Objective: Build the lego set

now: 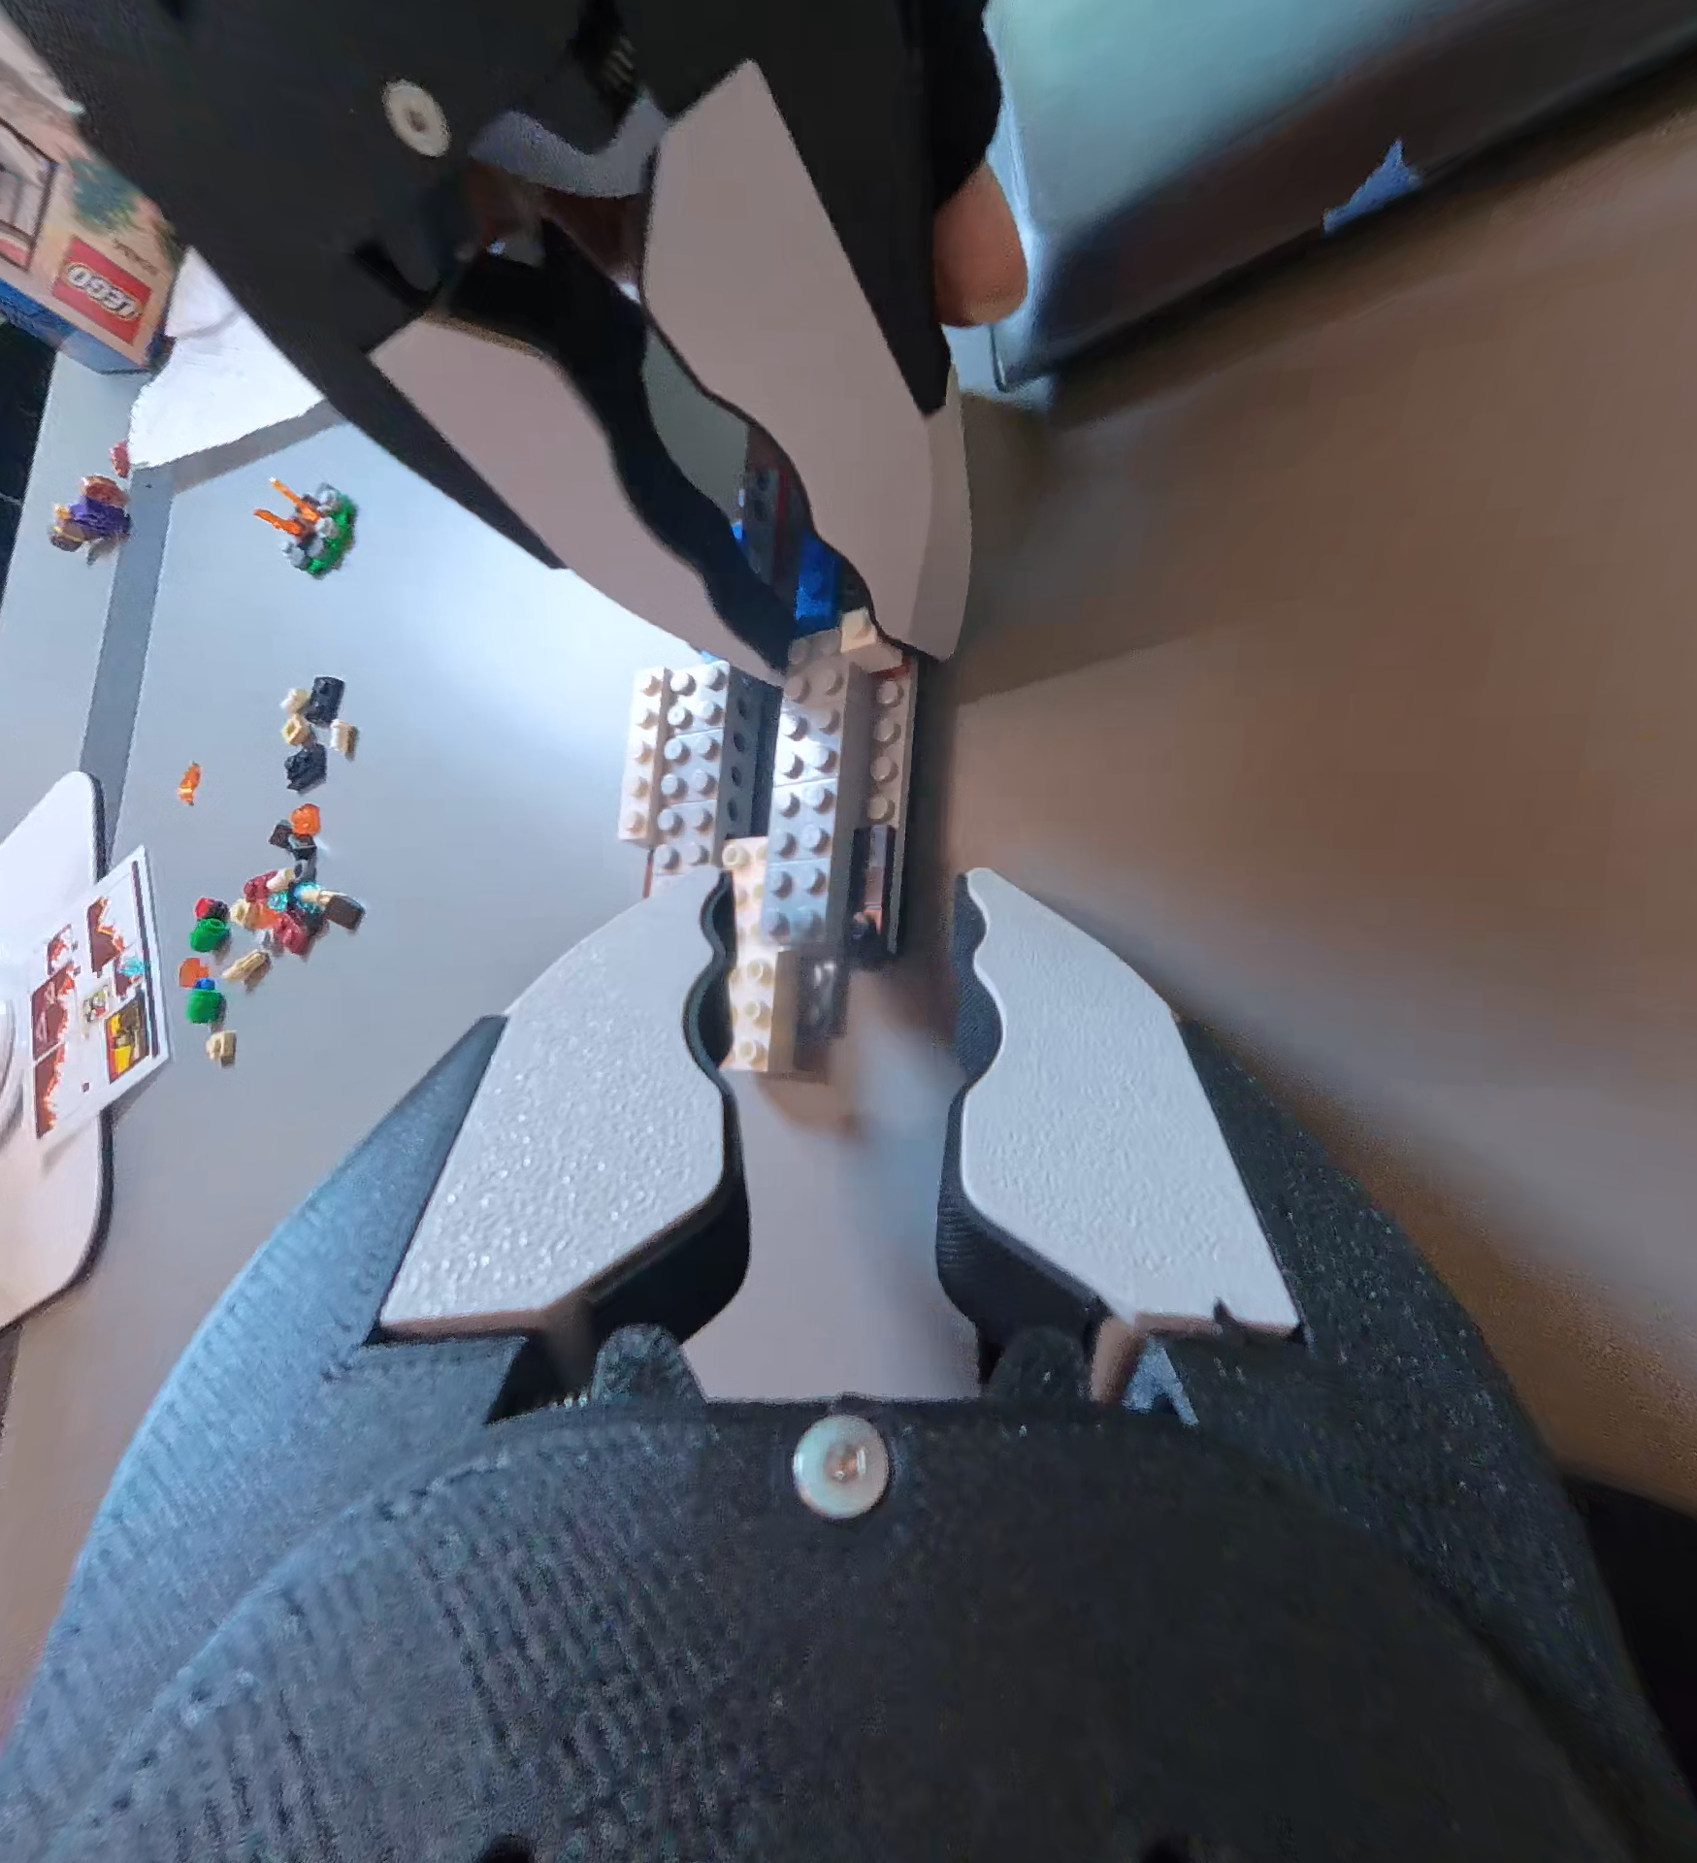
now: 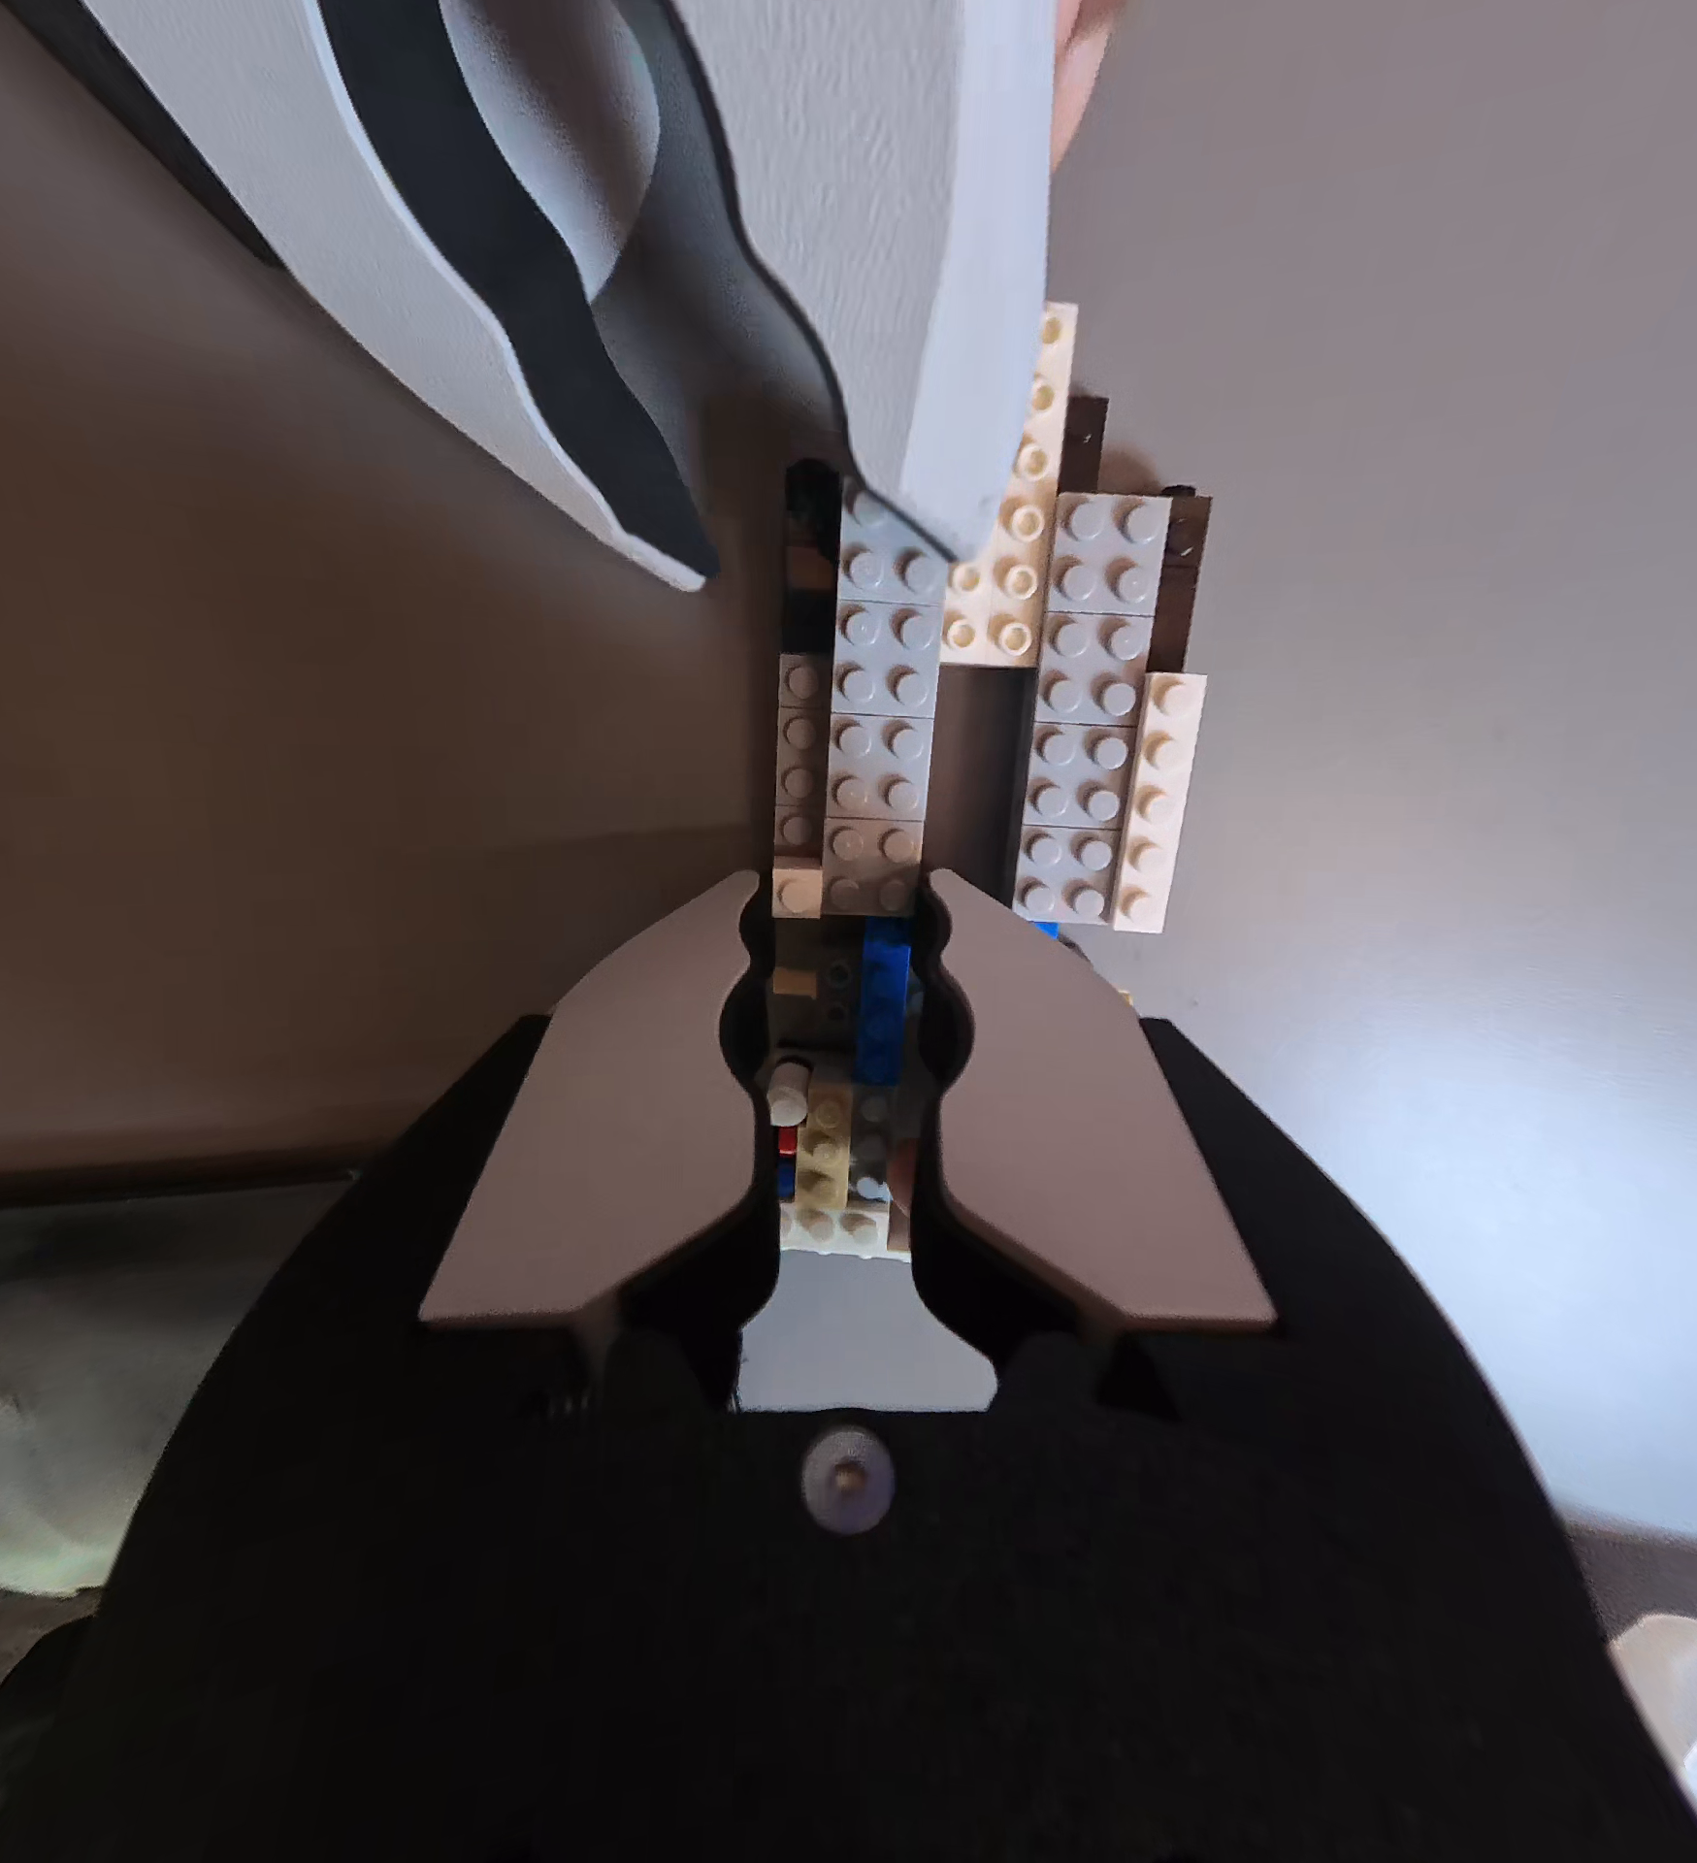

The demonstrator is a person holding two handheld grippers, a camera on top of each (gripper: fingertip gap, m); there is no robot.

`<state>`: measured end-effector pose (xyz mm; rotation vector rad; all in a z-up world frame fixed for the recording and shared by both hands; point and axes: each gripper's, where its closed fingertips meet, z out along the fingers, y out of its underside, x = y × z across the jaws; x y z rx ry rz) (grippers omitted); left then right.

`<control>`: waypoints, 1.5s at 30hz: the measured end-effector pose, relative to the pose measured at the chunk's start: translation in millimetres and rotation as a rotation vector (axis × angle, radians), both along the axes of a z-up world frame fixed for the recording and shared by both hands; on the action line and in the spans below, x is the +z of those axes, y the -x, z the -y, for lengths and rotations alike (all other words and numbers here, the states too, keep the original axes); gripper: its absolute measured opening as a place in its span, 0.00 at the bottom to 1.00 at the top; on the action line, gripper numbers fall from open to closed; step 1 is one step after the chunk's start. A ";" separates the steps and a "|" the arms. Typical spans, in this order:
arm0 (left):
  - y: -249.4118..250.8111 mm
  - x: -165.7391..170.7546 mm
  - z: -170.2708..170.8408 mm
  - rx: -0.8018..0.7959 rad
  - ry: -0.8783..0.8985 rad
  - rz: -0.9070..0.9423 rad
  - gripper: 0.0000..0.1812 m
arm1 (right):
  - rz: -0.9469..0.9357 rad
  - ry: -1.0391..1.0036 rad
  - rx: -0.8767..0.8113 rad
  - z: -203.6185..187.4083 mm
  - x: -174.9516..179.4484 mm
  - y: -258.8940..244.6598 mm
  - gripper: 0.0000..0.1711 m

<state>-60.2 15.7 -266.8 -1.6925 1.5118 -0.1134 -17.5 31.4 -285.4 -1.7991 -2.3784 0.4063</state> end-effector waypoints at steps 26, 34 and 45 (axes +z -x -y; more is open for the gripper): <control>0.9 5.6 -22.5 -0.046 -0.385 -0.233 0.11 | 0.034 0.486 -0.010 14.4 27.0 -1.8 0.15; 2.1 5.3 -18.4 -0.051 -0.230 -0.141 0.11 | -0.139 0.191 0.103 0.7 43.3 -3.0 0.28; 1.7 7.1 -19.3 -0.050 0.092 -0.048 0.11 | -0.370 -0.415 0.253 -6.0 40.0 9.2 0.20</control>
